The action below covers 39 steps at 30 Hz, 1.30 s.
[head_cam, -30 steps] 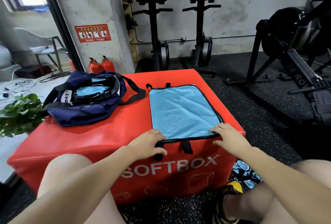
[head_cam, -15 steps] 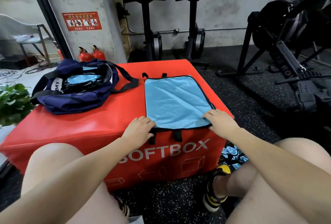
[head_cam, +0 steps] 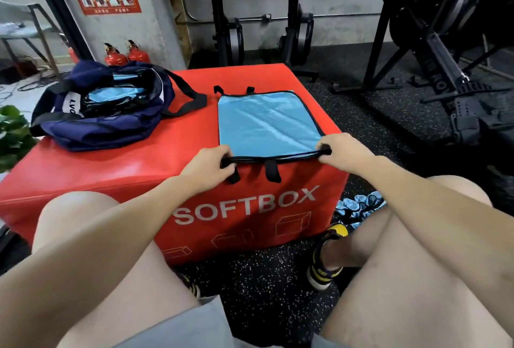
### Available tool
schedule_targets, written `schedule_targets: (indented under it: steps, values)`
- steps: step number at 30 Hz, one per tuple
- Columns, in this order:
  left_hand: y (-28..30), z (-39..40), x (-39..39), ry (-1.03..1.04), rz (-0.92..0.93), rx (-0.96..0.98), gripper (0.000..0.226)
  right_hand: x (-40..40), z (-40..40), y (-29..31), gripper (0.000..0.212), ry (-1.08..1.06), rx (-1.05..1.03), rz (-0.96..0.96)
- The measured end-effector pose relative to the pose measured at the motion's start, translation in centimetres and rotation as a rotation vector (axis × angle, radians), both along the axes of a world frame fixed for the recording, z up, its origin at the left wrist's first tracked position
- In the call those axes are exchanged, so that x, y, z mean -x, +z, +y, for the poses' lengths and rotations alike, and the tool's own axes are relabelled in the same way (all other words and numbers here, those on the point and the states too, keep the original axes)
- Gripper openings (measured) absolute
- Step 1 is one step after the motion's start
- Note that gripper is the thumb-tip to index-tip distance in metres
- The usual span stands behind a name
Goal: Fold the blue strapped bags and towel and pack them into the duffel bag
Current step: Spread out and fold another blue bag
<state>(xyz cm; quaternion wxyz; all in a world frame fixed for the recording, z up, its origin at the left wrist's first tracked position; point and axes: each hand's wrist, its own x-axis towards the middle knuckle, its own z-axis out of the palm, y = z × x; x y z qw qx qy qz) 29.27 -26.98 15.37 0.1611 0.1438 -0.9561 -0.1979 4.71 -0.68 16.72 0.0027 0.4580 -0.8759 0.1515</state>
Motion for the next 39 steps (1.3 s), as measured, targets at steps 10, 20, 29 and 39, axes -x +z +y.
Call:
schedule_targets:
  steps: [10,20,29,39]
  values:
    - [4.1,-1.3,0.2,0.069,0.19,-0.328,0.013,1.8,-2.6,4.1,0.017,0.037,0.131,-0.519]
    - [6.1,-8.2,8.5,0.136,0.348,-0.578,0.011,10.5,-8.5,4.5,0.03,0.06,0.205,-0.768]
    - [0.9,-16.2,17.4,0.282,0.158,-0.419,0.016,16.0,-16.0,-1.1,0.031,-0.233,0.245,-0.444]
    - [-1.2,-16.3,18.3,0.333,0.321,-0.391,0.017,16.1,-17.2,-1.6,0.046,-0.319,0.161,-0.191]
